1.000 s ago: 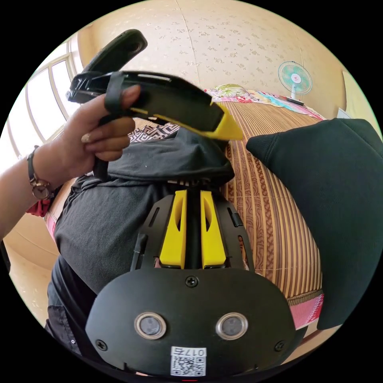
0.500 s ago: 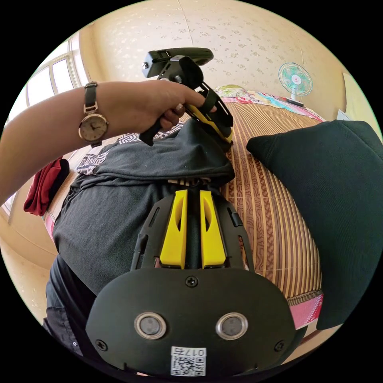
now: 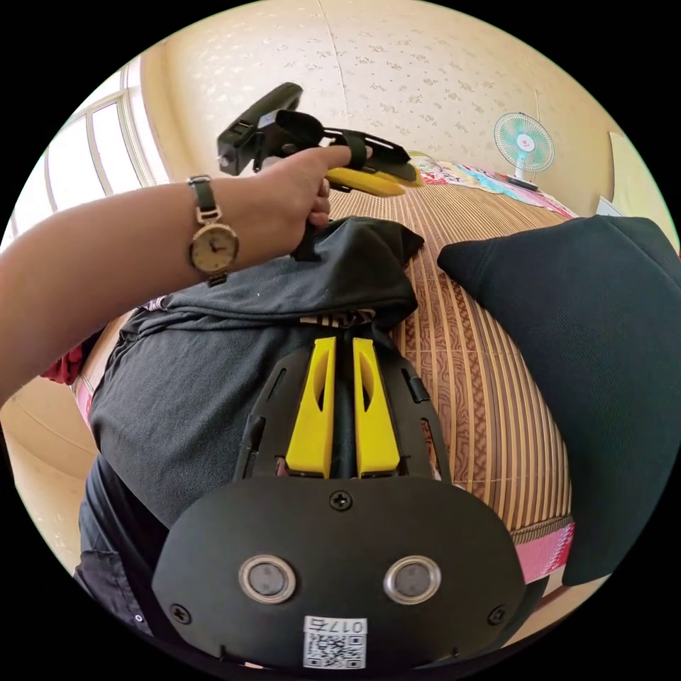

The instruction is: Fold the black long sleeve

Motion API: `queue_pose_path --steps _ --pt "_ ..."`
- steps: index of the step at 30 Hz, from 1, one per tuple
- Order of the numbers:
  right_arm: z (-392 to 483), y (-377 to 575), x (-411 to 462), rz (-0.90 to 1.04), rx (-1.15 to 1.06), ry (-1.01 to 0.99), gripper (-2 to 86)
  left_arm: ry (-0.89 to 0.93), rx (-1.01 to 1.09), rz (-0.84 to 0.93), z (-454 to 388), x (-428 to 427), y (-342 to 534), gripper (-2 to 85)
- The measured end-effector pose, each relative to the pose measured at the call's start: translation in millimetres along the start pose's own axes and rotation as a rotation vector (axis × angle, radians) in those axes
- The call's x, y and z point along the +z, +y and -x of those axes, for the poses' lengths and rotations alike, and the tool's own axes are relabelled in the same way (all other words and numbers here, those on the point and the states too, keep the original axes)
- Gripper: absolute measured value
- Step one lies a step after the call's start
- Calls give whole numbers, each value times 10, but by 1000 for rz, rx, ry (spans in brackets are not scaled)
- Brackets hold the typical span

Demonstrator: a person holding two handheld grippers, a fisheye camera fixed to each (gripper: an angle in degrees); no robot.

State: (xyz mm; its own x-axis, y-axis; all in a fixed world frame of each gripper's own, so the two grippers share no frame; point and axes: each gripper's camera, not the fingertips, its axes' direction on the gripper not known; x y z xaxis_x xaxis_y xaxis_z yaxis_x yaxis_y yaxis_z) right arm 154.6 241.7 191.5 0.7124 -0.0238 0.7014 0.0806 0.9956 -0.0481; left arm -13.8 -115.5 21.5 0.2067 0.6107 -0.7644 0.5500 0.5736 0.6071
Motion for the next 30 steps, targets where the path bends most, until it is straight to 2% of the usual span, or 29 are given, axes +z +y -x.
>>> queue_pose_path --steps 3,6,8,14,20,26,30 --pt "24 -31 2 1 0 1 38 11 -33 -87 -179 -815 539 87" --pt "50 -65 1 0 0 2 38 -30 -76 -139 -324 -1651 1454 86" --pt "82 -94 1 0 -3 8 38 -183 -144 -185 -484 -2295 2255 83" --pt "147 -181 -17 2 -7 17 39 -366 -415 -257 -858 -3538 3838 91" --pt "201 -284 -68 7 -9 21 37 -386 -492 -249 -1011 -4046 4187 103" --pt "269 -398 -177 18 -19 26 30 -274 -612 -223 -1309 -3946 3973 108" --pt "143 -538 -223 67 25 -51 30 -232 -629 -218 -1537 -3845 3871 102"
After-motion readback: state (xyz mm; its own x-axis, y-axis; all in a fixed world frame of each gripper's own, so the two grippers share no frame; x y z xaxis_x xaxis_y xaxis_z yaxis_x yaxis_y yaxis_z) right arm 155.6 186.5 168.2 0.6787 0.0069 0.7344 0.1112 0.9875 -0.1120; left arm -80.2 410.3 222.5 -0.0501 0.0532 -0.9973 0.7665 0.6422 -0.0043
